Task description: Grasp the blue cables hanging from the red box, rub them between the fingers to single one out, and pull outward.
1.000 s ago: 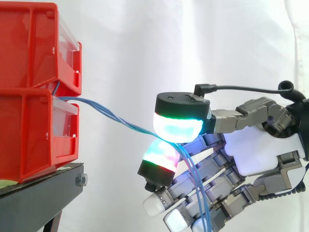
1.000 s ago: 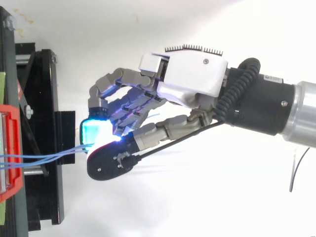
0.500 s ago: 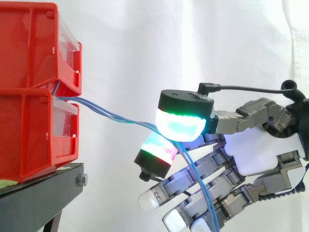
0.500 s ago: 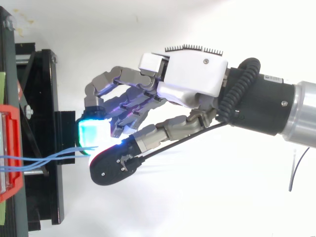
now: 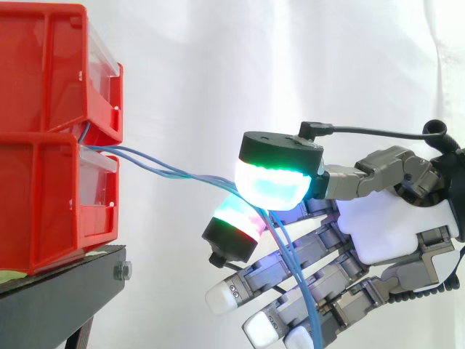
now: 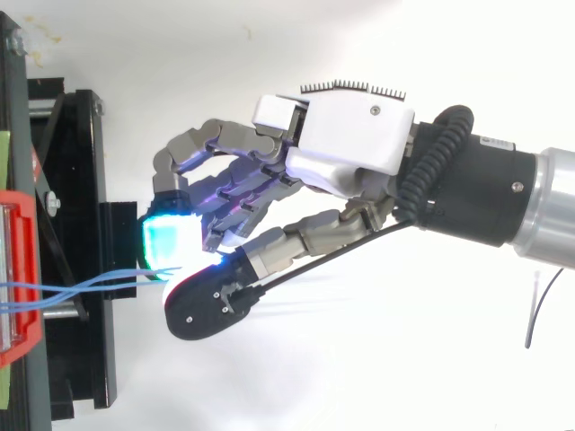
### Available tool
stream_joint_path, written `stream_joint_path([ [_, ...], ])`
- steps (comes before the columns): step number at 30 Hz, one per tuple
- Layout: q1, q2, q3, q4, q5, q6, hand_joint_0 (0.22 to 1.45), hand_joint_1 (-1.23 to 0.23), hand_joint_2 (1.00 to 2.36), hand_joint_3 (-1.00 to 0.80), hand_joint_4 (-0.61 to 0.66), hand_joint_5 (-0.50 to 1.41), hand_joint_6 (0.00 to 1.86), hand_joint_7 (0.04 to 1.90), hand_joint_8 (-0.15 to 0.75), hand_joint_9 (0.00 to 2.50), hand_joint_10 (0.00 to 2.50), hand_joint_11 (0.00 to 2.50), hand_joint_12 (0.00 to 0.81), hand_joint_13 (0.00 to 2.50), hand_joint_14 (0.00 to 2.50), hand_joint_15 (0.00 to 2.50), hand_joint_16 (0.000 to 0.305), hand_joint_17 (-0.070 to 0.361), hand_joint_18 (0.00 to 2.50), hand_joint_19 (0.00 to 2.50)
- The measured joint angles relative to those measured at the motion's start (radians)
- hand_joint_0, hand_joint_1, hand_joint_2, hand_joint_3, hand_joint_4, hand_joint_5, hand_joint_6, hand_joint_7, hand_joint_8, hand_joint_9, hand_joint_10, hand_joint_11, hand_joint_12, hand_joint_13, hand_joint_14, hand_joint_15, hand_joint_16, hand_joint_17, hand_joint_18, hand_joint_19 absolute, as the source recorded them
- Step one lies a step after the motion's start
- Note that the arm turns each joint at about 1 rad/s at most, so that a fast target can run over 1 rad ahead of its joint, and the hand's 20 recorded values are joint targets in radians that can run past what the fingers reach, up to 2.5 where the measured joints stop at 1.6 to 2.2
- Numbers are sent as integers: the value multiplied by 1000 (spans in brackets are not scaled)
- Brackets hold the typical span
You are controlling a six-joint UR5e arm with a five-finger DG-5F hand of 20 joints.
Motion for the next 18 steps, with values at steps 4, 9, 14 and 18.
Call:
stream_joint_path([
  [4,-1,0,0,0,0,3,849,-887,1006,-439,-140,-214,907,1084,166,623,8,281,328,733,19,500,43,96,636,518],
  [9,0,0,0,0,0,3,853,-885,1000,-488,-107,-231,913,1009,161,576,8,277,327,723,20,499,42,94,644,499],
  [14,0,0,0,0,0,3,816,-923,1000,-500,-77,-237,918,989,160,558,8,293,328,731,19,487,42,93,683,443],
  [18,0,0,0,0,0,3,741,-924,1000,-500,-36,-231,918,989,171,584,9,306,334,739,19,492,42,94,697,439],
])
